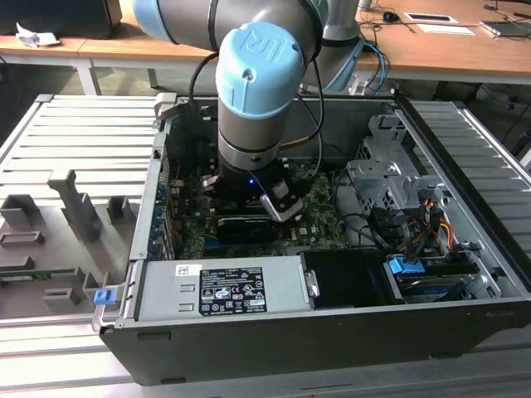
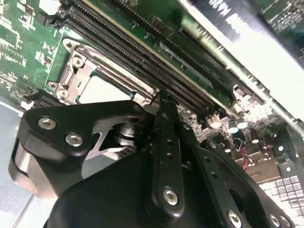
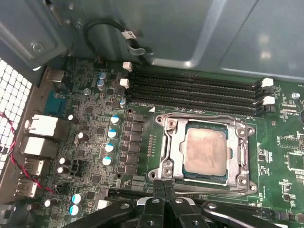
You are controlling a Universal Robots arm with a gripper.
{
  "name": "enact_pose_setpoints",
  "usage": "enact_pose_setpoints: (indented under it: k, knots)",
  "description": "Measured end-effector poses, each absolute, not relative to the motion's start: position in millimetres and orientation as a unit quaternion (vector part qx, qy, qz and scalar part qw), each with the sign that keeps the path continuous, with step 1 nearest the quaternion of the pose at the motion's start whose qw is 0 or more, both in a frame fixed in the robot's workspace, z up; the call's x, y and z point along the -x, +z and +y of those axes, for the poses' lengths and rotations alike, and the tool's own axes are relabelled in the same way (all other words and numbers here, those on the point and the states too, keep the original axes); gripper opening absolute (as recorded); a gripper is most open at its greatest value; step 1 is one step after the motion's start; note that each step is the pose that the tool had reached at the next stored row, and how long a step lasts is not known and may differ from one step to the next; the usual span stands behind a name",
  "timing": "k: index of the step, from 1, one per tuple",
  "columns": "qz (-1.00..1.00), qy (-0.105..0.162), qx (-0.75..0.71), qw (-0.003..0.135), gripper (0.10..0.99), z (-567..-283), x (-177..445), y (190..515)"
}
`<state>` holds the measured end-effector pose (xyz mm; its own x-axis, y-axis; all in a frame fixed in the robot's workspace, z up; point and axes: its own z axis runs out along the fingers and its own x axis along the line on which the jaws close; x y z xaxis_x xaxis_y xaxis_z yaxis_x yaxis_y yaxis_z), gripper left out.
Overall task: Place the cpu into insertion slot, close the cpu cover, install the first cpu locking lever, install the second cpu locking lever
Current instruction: 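Install the second cpu locking lever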
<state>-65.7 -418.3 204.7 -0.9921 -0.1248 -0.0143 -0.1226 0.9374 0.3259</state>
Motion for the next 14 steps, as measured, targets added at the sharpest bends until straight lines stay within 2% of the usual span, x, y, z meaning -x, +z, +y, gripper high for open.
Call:
enact_pose_setpoints:
  k: [14]
  knots:
    - [-0.98,-0.191,-0.064,0.002,0.106,-421.8,69.4,196.4]
